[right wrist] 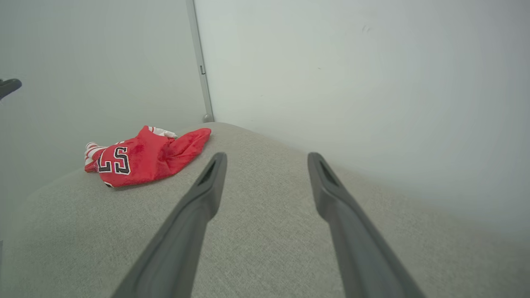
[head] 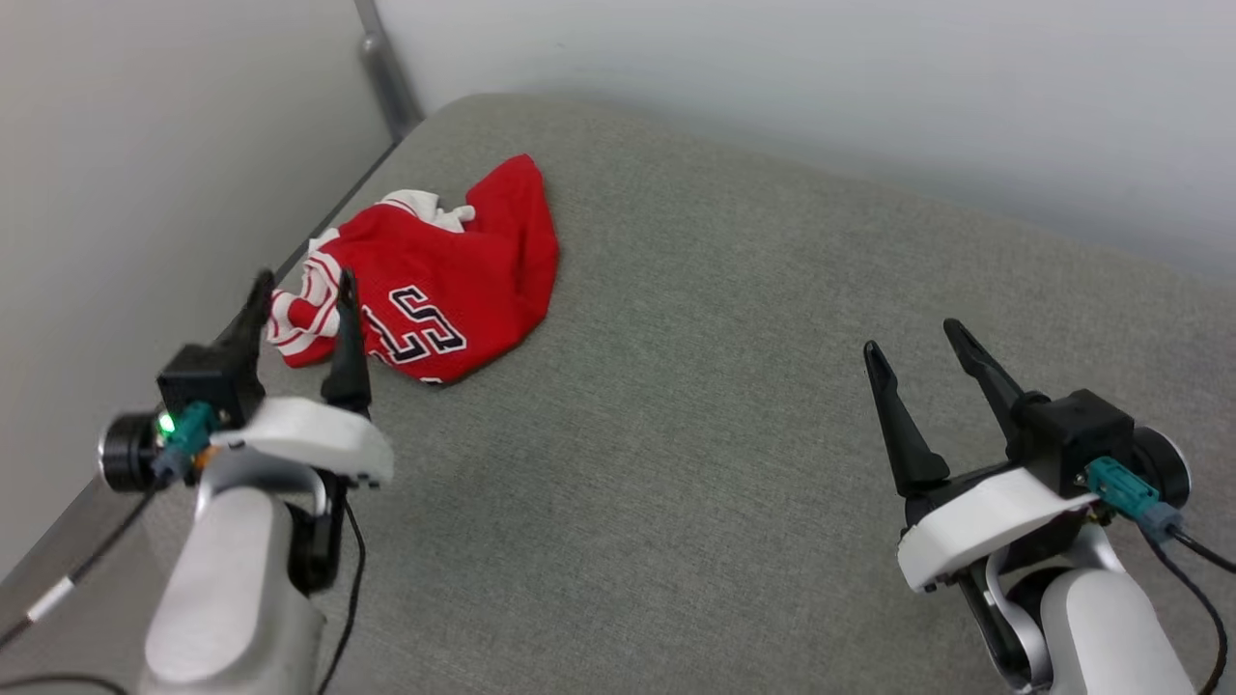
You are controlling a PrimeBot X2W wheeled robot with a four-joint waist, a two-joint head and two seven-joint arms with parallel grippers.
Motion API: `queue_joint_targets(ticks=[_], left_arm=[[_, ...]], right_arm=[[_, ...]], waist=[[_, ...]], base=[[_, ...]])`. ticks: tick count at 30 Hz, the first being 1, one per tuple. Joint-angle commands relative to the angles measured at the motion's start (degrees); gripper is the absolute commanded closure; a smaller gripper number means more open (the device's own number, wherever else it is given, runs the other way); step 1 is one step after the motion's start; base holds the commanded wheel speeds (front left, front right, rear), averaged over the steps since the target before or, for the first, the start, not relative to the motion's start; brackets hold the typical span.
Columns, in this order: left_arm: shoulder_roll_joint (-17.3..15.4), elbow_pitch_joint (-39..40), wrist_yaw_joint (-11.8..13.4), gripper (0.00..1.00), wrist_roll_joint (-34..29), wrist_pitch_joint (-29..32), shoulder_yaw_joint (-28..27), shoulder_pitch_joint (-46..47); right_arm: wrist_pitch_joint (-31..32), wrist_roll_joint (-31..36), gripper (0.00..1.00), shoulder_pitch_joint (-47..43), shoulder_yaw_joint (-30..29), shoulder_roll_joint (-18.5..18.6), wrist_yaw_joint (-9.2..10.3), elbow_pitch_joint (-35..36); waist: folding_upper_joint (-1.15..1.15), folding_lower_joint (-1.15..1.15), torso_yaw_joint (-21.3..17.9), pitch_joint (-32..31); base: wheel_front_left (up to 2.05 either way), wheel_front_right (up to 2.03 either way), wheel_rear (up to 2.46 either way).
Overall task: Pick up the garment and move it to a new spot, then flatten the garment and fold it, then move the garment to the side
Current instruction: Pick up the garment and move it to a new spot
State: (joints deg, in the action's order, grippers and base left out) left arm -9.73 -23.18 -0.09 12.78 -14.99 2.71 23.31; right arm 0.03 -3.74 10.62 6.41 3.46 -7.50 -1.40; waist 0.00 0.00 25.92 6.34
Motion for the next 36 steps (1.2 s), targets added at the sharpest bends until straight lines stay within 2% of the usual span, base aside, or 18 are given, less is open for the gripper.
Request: queue_joint_targets(ticks=[1,6,10,17,21,26,33,34,35,36], left_arm=[[-0.75,-0.35,-0.12,0.00,-0.28,0.41,-0.14,2.40],[-4.26,-2.56,-0.49,0.00,-1.02,3.27,-0.49,12.36],[-8.47,-4.46,-2.12,0.00,-0.57,8.45,-1.20,20.44],[-16.93,-11.54,-5.78,0.00,0.29,23.20,-0.28,29.03],[-20.76,-16.95,-6.93,0.00,3.74,33.20,0.20,30.51],[-23.70,-21.59,-7.36,0.00,9.55,45.15,1.19,29.28],[-24.15,-26.37,-7.41,0.00,18.02,56.24,-1.10,26.87],[-23.83,-26.79,-7.41,0.20,18.72,56.88,-1.45,26.53],[-23.53,-27.11,-7.41,0.57,19.21,57.40,-1.69,26.12],[-23.30,-27.24,-7.18,0.76,19.63,57.31,-1.98,25.77]], right_arm=[[0.14,0.36,0.00,1.10,0.23,0.42,0.03,0.43],[0.36,0.59,0.00,3.81,0.12,0.65,0.03,1.85],[-0.10,0.73,0.00,6.55,0.09,0.37,0.03,2.45],[-2.22,0.79,0.00,10.83,0.73,0.05,0.02,1.24],[-3.28,0.81,0.00,12.22,1.18,-0.11,0.02,0.28],[-4.02,0.95,0.00,13.00,1.10,-0.22,0.02,0.15],[-3.64,1.22,0.00,14.23,1.81,-0.24,0.02,0.42],[-3.57,1.23,0.00,14.35,1.93,-0.23,0.02,0.51],[-3.50,1.16,0.00,14.41,2.01,-0.19,0.02,0.57],[-3.44,1.08,0.00,14.48,2.05,-0.11,0.02,0.60]], waist=[[0.00,0.00,-1.95,2.07],[0.00,0.00,-5.86,6.64],[0.00,0.00,-9.38,11.02],[0.00,0.00,-14.68,16.64],[0.00,0.00,-16.91,18.38],[0.00,0.00,-18.36,20.08],[0.00,0.00,-19.41,21.58],[0.00,0.00,-19.47,21.66],[0.00,0.00,-19.50,21.67],[0.00,0.00,-19.53,21.64]], base=[[0.00,0.00,0.00],[0.00,0.00,0.00],[0.00,0.00,0.00],[0.00,0.00,0.00],[0.00,0.00,0.00],[0.00,0.00,0.00],[0.00,0.00,0.00],[0.00,0.00,0.00],[0.00,0.00,0.00],[0.00,0.00,0.00]])
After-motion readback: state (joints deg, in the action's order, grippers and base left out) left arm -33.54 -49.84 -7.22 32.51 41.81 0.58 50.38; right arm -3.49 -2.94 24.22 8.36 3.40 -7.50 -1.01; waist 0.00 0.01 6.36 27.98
